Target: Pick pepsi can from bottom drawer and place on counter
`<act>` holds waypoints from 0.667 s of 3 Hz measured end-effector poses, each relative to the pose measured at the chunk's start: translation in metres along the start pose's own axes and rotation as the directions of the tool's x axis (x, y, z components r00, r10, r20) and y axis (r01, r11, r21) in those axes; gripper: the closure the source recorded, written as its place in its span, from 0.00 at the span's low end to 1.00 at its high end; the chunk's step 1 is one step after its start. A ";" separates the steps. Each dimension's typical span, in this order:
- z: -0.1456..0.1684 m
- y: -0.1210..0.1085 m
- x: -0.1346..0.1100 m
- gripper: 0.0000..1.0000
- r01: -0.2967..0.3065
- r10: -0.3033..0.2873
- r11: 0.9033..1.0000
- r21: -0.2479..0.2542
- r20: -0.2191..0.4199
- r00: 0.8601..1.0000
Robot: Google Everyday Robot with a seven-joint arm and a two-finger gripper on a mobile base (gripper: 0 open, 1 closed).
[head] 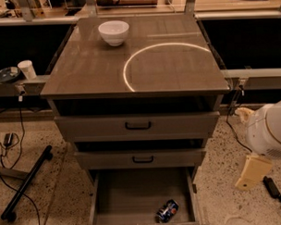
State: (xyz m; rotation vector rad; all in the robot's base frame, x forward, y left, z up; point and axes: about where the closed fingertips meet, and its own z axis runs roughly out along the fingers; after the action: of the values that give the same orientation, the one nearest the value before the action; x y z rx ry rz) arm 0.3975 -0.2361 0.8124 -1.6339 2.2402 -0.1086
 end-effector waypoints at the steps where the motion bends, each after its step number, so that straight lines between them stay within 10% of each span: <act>1: 0.021 0.011 0.004 0.00 -0.009 0.010 0.999 -0.030 0.004 1.000; 2: 0.040 0.020 0.008 0.00 -0.019 0.019 0.998 -0.058 0.007 1.000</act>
Offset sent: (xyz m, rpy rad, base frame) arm -0.0097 0.0065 -0.0705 0.0466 0.0881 -0.0049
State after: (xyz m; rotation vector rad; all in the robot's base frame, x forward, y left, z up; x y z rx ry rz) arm 0.3908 -0.2313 0.7683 -1.6394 2.2731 -0.0330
